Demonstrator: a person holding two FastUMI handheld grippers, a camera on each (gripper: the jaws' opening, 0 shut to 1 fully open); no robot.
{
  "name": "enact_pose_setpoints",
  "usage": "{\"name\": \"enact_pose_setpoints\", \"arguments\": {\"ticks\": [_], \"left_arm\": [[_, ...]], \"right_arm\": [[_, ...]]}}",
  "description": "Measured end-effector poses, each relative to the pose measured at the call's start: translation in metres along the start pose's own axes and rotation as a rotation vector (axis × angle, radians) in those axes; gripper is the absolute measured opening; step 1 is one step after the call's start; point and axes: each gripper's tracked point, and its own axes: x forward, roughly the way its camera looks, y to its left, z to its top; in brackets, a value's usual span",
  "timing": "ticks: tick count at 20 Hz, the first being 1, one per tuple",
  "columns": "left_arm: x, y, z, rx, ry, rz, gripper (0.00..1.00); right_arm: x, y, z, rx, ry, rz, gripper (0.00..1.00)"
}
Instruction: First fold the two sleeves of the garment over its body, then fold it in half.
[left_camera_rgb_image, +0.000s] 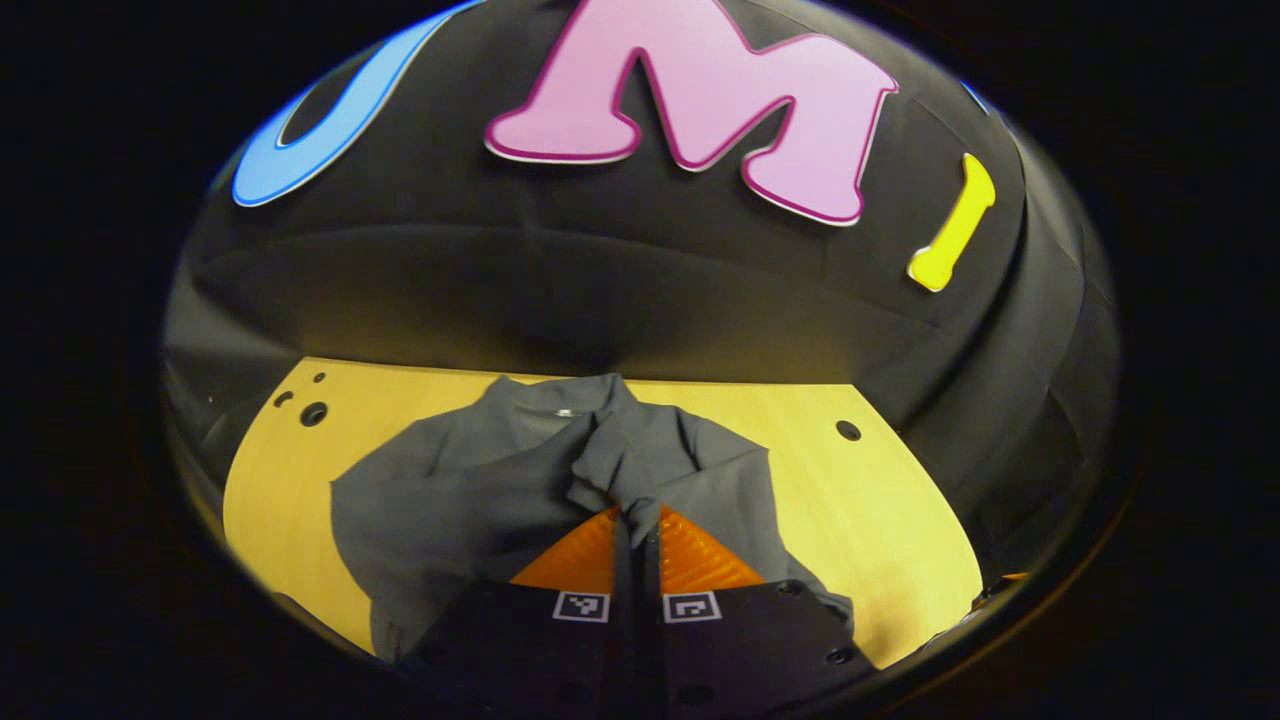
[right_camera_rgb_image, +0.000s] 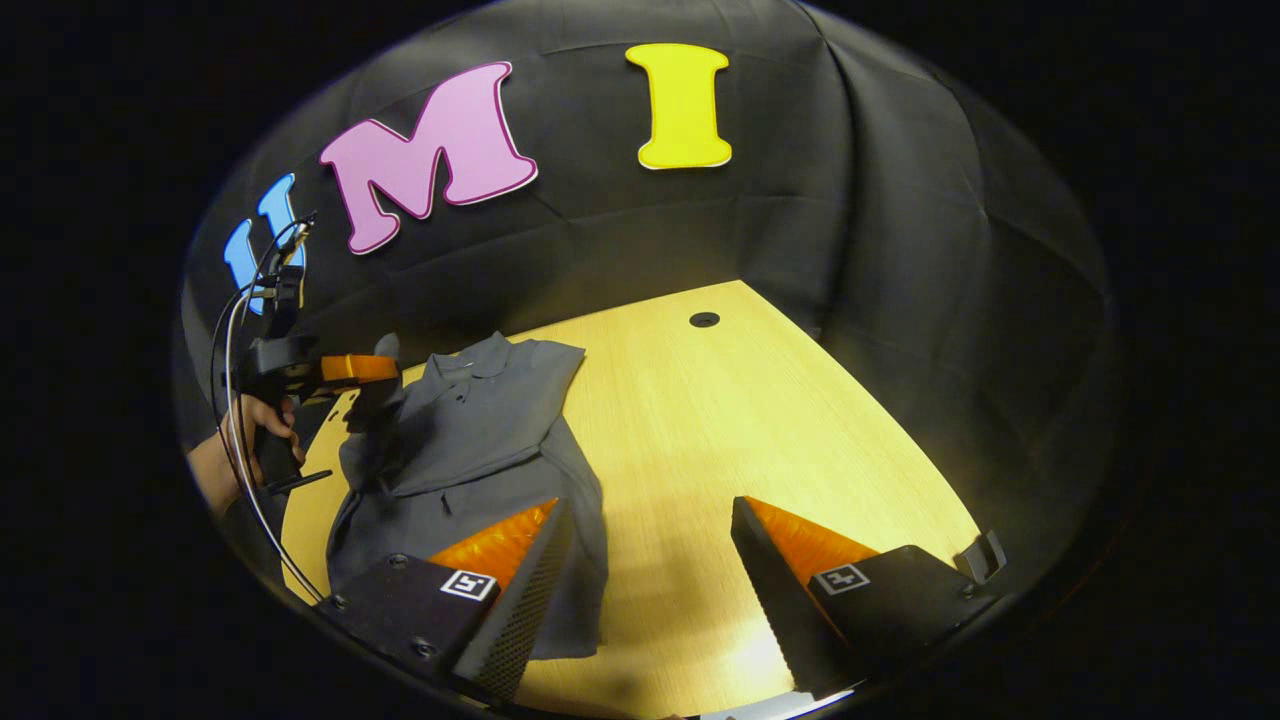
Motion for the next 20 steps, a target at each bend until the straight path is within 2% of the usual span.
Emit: {"name": "enact_pose_setpoints", "arguments": {"ticks": [2,10,12,14,15,16,20], "left_arm": [[0.012,-0.021,-0.002,0.021,0.011,-0.029,0.05],[0.061,-0.087,-0.008,0.099,0.024,-0.123,0.05],[0.070,-0.097,-0.012,0.105,0.037,-0.144,0.07],[0.074,-0.103,-0.015,0.105,0.039,-0.159,0.17],[0.076,-0.105,-0.015,0.100,0.039,-0.164,0.16],[0.075,-0.106,-0.015,0.093,0.035,-0.170,0.28],[0.063,-0.094,-0.013,0.072,0.037,-0.169,0.63]], "right_arm": [[0.001,-0.006,0.001,0.008,0.005,-0.005,0.99],[0.015,-0.017,0.000,0.013,0.031,0.003,0.99],[0.019,-0.014,-0.002,0.003,0.042,0.010,0.99],[0.022,-0.011,-0.004,-0.003,0.052,0.020,0.99],[0.023,-0.008,-0.004,-0.006,0.054,0.026,0.99],[0.025,-0.005,-0.003,-0.007,0.055,0.032,0.99],[0.029,0.011,-0.006,-0.010,0.068,0.065,0.99]]}}
